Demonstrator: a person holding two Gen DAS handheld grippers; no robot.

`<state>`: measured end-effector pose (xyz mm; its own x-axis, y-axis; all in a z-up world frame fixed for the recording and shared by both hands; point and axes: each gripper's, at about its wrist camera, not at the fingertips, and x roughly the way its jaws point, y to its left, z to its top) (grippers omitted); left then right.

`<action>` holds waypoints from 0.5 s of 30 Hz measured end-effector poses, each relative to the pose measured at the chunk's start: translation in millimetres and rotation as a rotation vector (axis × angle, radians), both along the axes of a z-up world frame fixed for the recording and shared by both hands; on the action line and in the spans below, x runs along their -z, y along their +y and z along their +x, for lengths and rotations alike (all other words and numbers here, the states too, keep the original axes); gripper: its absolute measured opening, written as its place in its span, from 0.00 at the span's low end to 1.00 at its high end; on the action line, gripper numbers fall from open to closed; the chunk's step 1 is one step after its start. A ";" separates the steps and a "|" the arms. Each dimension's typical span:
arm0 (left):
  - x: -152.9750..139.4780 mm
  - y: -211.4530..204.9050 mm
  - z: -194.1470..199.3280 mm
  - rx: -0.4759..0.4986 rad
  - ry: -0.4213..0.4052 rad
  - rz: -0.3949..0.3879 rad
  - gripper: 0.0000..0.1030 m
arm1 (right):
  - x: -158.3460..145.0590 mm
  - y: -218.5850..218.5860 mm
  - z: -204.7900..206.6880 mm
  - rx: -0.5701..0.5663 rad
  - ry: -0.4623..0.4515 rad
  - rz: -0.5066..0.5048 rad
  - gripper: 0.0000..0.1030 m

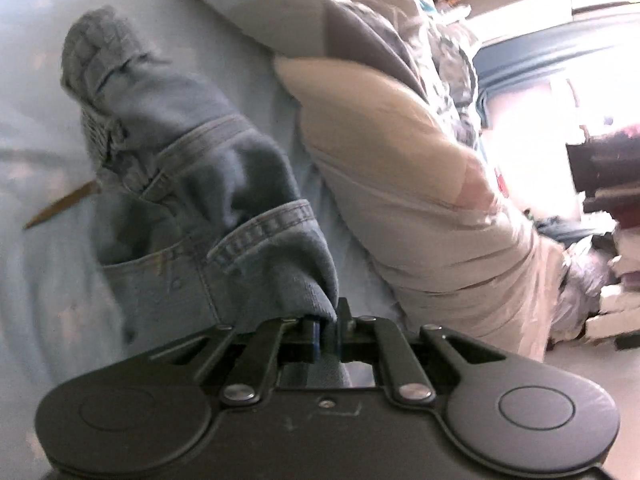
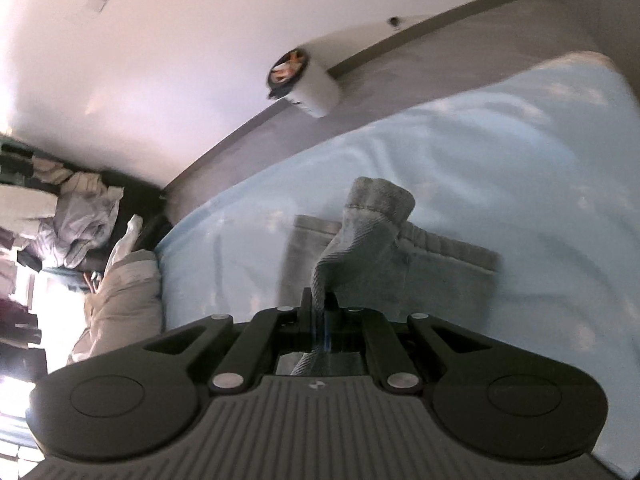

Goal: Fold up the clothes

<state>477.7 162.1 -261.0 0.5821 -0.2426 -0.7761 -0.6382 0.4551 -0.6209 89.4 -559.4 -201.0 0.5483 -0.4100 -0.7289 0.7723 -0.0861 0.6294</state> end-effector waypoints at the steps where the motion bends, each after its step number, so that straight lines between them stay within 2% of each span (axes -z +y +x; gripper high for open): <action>1: 4.2 -6.6 12.9 0.013 0.009 0.013 0.06 | 3.1 -6.9 11.8 -0.010 0.004 -0.001 0.04; 5: 26.4 -30.7 55.1 0.064 0.051 0.061 0.06 | 24.7 -31.8 53.1 -0.050 0.050 0.002 0.04; 9: 45.7 -47.6 86.3 0.101 0.095 0.089 0.06 | 49.7 -48.5 77.7 -0.068 0.092 0.018 0.04; 12: 60.3 -53.0 106.2 0.096 0.141 0.069 0.06 | 61.8 -59.4 87.1 -0.076 0.085 0.031 0.04; 15: 66.2 -62.2 123.7 0.131 0.160 0.101 0.06 | 68.3 -70.1 100.6 -0.106 0.078 0.021 0.04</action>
